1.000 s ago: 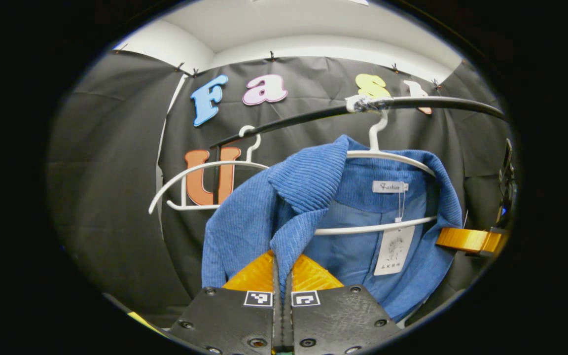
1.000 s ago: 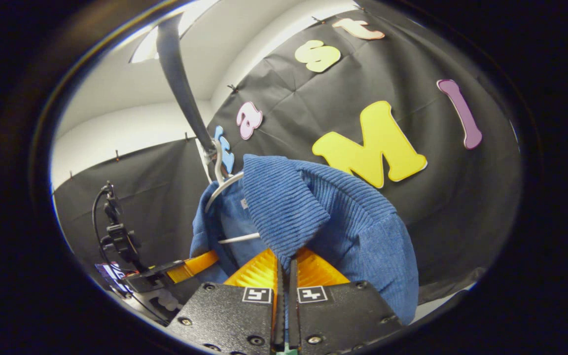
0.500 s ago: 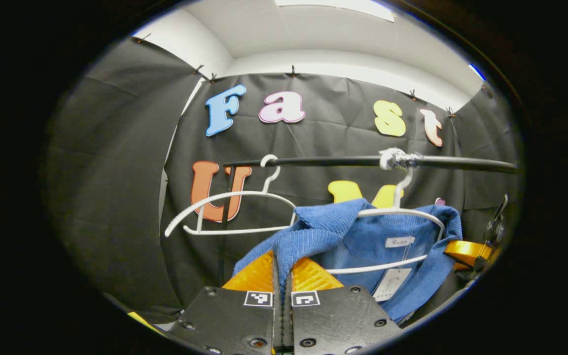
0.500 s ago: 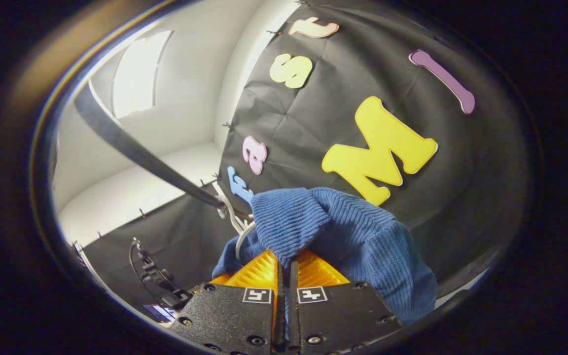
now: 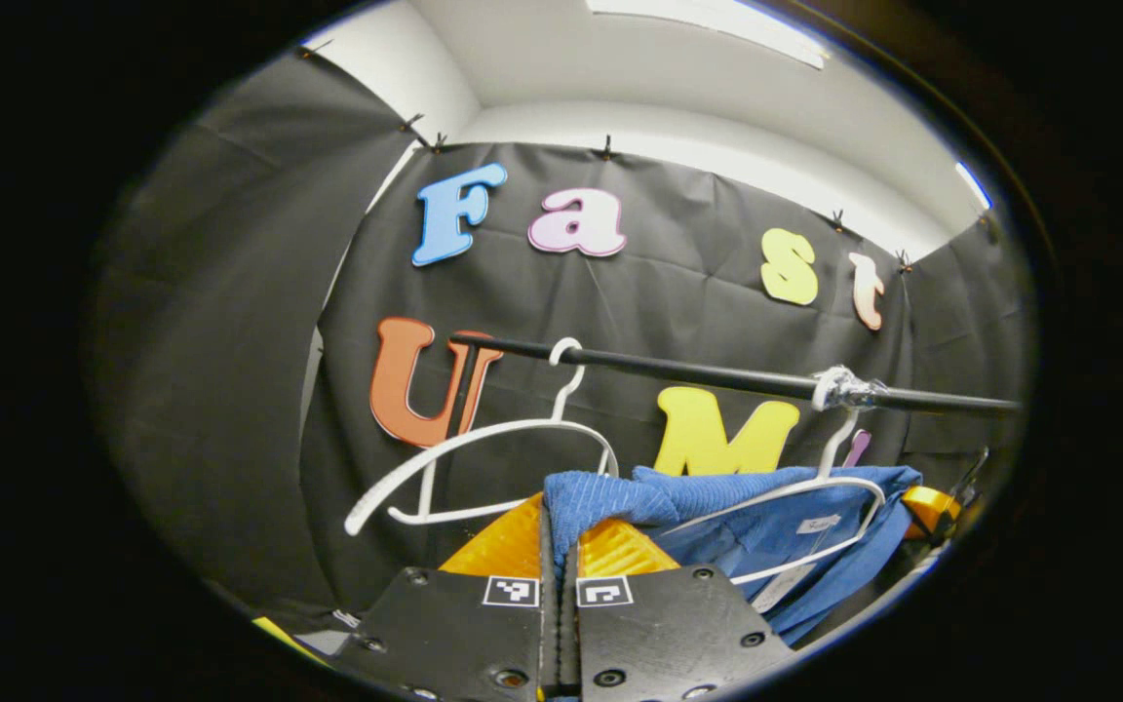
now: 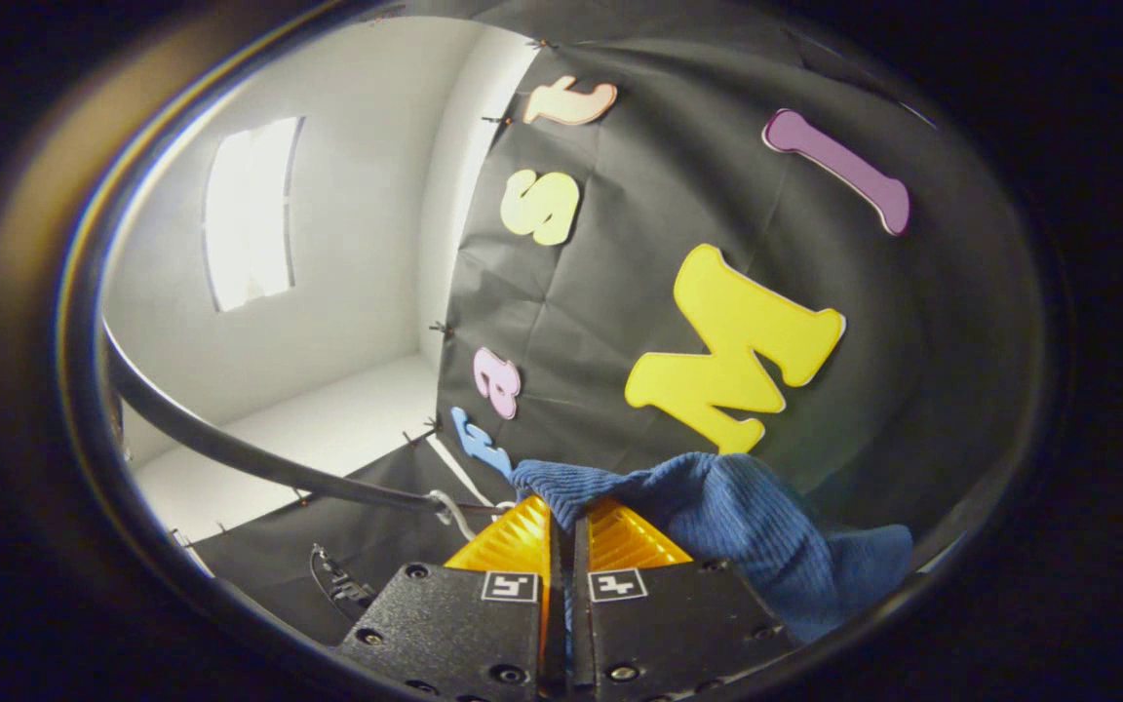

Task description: Grasp the clothes on the hanger with both hands and then place them into the laundry hamper below.

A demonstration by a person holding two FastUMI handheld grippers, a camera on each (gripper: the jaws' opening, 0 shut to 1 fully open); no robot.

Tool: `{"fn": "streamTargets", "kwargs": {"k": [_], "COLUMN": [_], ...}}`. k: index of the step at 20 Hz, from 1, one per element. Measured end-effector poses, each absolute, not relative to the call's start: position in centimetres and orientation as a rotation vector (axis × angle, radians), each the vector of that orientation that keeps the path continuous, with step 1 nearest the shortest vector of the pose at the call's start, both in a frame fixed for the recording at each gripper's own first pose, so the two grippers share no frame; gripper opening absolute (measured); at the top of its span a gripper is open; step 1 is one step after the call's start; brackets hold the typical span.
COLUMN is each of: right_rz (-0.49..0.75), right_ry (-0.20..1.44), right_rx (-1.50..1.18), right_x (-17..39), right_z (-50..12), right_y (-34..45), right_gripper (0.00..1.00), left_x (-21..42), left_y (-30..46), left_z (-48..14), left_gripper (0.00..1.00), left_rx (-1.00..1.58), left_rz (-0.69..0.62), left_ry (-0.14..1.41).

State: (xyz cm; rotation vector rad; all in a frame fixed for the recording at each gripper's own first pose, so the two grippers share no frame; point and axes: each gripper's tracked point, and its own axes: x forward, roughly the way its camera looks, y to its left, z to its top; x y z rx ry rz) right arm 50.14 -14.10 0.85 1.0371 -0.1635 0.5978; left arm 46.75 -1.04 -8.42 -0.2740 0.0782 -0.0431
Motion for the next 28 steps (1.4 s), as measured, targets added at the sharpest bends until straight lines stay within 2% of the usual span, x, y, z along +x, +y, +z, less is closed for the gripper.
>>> {"fn": "streamTargets", "kwargs": {"k": [2, 3, 8, 9, 10, 12, 13, 14, 15, 16, 18, 20, 21, 22, 24, 25, 27, 28], "right_rz": [0.599, 0.615, 0.674, 0.663, 0.635, 0.574, 0.553, 0.528, 0.507, 0.497, 0.485, 0.457, 0.443, 0.431, 0.418, 0.425, 0.416, 0.406], "right_ry": [-0.154, -0.162, -0.22, -0.229, -0.235, -0.21, -0.191, -0.175, -0.156, -0.149, -0.135, -0.099, -0.083, -0.064, -0.037, -0.026, -0.01, 0.005], "right_rx": [1.038, 1.063, 1.159, 1.159, 1.148, 1.12, 1.095, 1.063, 1.035, 1.022, 1.025, 1.022, 1.027, 1.031, 1.035, 1.052, 1.066, 1.068], "right_x": [50.3, 50.0, 50.7, 50.9, 51.7, 53.1, 53.6, 54.2, 54.7, 55.0, 55.5, 56.4, 56.7, 57.0, 57.2, 57.0, 57.3, 57.7], "right_z": [0.8, 1.4, 4.0, 3.9, 3.7, 2.5, 1.7, 1.1, 0.5, 0.1, 0.0, -1.2, -1.5, -2.0, -2.9, -3.0, -3.5, -4.1], "right_y": [-14.3, -14.3, -16.2, -16.9, -17.6, -18.2, -18.0, -17.8, -17.4, -17.1, -16.8, -16.8, -16.7, -16.6, -16.3, -16.1, -16.1, -16.1], "right_gripper": [0.06, 0.05, 0.05, 0.05, 0.05, 0.05, 0.05, 0.05, 0.05, 0.05, 0.06, 0.05, 0.05, 0.06, 0.06, 0.06, 0.06, 0.05], "left_x": [46.9, 47.2, 48.9, 49.1, 49.4, 49.8, 50.0, 50.1, 50.0, 50.0, 50.0, 50.1, 50.2, 50.1, 49.9, 49.9, 49.9, 49.8], "left_y": [-1.2, -1.2, -2.0, -2.3, -2.7, -2.9, -2.6, -2.3, -2.1, -1.9, -1.9, -1.9, -2.0, -1.9, -1.6, -1.5, -1.8, -1.8], "left_z": [-8.3, -7.8, -4.8, -4.5, -4.6, -5.9, -6.7, -7.5, -8.0, -8.2, -8.8, -9.7, -10.4, -11.0, -11.4, -11.5, -11.5, -11.6], "left_gripper": [0.0, 0.04, 0.04, 0.0, 0.04, 0.0, 0.04, 0.0, 0.04, 0.0, 0.03, 0.0, 0.04, 0.0, 0.0, 0.04, 0.04, 0.0], "left_rx": [-0.288, -0.299, -0.298, -0.296, -0.301, -0.312, -0.315, -0.315, -0.317, -0.324, -0.365, -0.429, -0.452, -0.463, -0.493, -0.51, -0.54, -0.557], "left_rz": [-0.057, -0.065, -0.153, -0.183, -0.213, -0.243, -0.248, -0.244, -0.237, -0.231, -0.234, -0.244, -0.244, -0.238, -0.228, -0.225, -0.232, -0.238], "left_ry": [0.09, 0.087, 0.058, 0.052, 0.066, 0.111, 0.137, 0.157, 0.167, 0.167, 0.177, 0.198, 0.218, 0.234, 0.229, 0.221, 0.211, 0.211]}}
